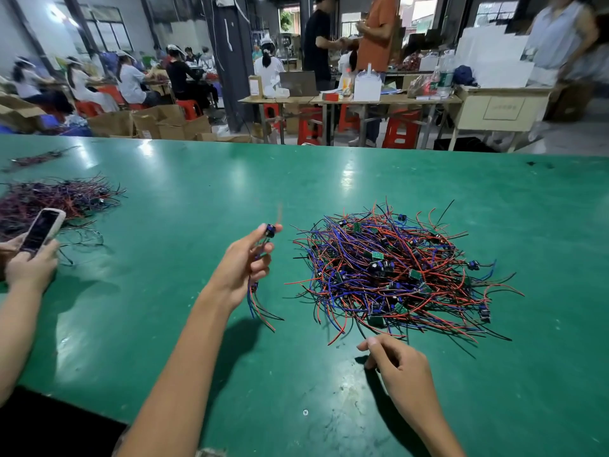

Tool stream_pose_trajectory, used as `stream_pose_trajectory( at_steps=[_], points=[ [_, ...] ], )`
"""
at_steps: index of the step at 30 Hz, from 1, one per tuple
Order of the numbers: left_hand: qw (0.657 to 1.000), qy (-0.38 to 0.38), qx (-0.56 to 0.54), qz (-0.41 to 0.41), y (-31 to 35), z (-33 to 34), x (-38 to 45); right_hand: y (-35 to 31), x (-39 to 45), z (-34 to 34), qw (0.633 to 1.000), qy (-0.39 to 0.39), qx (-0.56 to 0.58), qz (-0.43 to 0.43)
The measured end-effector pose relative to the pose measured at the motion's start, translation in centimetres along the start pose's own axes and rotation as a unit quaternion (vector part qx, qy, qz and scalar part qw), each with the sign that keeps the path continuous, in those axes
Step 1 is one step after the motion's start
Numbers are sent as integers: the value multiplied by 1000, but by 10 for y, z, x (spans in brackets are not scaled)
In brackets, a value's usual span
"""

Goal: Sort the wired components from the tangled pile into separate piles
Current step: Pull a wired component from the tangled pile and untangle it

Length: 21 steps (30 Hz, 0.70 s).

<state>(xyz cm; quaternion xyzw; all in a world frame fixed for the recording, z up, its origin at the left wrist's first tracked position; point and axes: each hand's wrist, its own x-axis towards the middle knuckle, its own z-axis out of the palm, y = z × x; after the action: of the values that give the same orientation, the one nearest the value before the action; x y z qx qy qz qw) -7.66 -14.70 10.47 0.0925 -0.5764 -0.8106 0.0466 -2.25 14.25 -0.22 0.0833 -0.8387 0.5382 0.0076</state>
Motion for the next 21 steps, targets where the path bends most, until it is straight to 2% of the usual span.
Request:
stream_pose_trajectory(
  at_steps=[2, 4, 5, 7, 8, 9, 13, 18, 21],
  points=[
    [988, 90, 91, 86, -3, -6, 8, 1, 1, 1, 1000, 0, -2, 1],
    [944, 177, 239, 139, -13, -12, 17, 1, 1, 1, 1000, 3, -6, -1],
    [913, 198, 329, 134, -22, -16, 22, 0, 1, 1, 1000, 4, -8, -2],
    [852, 193, 485, 42, -45, -24, 27, 0, 1, 0, 1000, 3, -13, -4],
    [831, 184, 524, -2, -58, -27, 28, 1, 1, 0, 1000, 2, -14, -6],
    [820, 180, 542, -20, -71, -28, 26, 1, 1, 0, 1000, 1, -14, -7],
    [809, 223, 543, 31, -98, -26, 16, 2, 2, 1, 1000, 2, -7, -3],
    [831, 268, 478, 94, -94, -26, 9, 4, 2, 1, 1000, 1, -13, -4],
    [806, 311, 495, 93, -94, -26, 7, 4, 2, 1, 1000, 2, -11, -4]
  ],
)
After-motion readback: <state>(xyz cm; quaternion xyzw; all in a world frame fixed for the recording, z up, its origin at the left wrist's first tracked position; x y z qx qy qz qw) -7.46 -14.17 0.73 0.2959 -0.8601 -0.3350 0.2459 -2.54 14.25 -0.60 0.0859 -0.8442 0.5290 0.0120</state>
